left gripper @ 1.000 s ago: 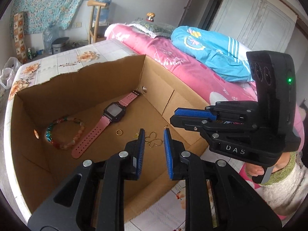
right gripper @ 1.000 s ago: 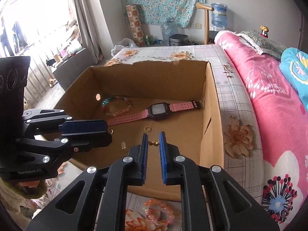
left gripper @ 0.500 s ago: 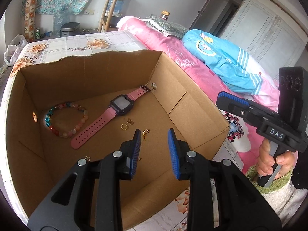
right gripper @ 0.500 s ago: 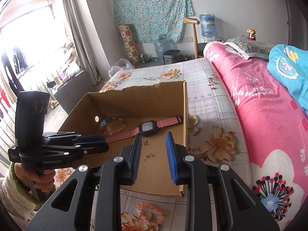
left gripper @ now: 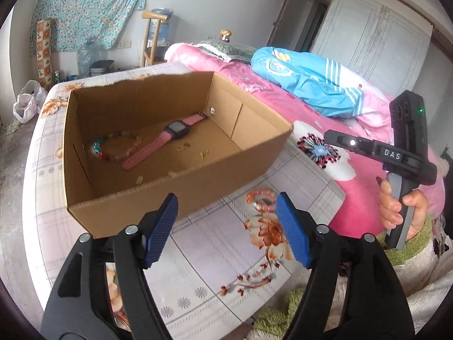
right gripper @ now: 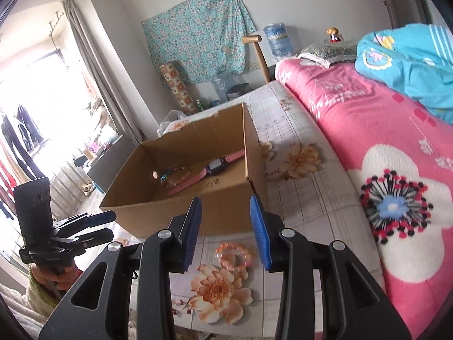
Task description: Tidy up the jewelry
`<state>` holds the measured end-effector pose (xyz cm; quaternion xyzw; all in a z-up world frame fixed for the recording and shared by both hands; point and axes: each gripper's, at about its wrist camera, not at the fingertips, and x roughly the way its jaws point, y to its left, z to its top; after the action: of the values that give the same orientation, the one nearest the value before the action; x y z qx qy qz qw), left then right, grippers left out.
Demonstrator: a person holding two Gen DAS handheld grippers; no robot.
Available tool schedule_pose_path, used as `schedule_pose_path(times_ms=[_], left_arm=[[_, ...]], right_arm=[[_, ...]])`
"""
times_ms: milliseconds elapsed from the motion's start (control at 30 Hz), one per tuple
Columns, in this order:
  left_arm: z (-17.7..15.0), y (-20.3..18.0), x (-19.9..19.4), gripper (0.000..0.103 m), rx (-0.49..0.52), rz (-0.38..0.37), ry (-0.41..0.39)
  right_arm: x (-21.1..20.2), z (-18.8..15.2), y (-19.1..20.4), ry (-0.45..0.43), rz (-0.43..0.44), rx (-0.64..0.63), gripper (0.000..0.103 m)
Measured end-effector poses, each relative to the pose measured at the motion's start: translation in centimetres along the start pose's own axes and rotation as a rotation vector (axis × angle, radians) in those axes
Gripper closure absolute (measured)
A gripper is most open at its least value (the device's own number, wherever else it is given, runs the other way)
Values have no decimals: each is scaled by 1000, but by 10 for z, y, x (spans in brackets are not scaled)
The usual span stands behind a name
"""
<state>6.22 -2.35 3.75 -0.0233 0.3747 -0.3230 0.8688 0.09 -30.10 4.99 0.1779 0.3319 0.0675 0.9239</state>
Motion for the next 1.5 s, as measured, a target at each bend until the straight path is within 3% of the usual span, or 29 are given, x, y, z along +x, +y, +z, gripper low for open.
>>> schedule_pose_path(times_ms=[100, 233, 433, 600, 700, 900, 1333, 1500], left_arm=[[-24, -4, 14, 24, -12, 15, 72], [-47, -2, 42, 23, -21, 116, 173], [-61, 13, 67, 23, -54, 215, 237], [-64, 20, 67, 21, -54, 242, 218], [-63, 22, 66, 20, -47, 252, 209], [-62, 23, 67, 20, -34, 266, 192], [-59, 39, 47, 20, -106, 275, 134], [-60, 29, 34, 20, -71, 228, 71]], right_arm=[[16, -23, -14, 63, 8, 70, 68], [43, -44, -21, 135, 3, 112, 68], [86, -48, -26, 226, -98, 105, 70], [100, -56, -13, 253, -160, 13, 84], [102, -59, -7, 264, -153, -11, 93], [102, -72, 15, 285, -93, -65, 93], [125, -90, 74, 351, 104, -156, 93], [127, -78, 53, 348, 122, -36, 92]])
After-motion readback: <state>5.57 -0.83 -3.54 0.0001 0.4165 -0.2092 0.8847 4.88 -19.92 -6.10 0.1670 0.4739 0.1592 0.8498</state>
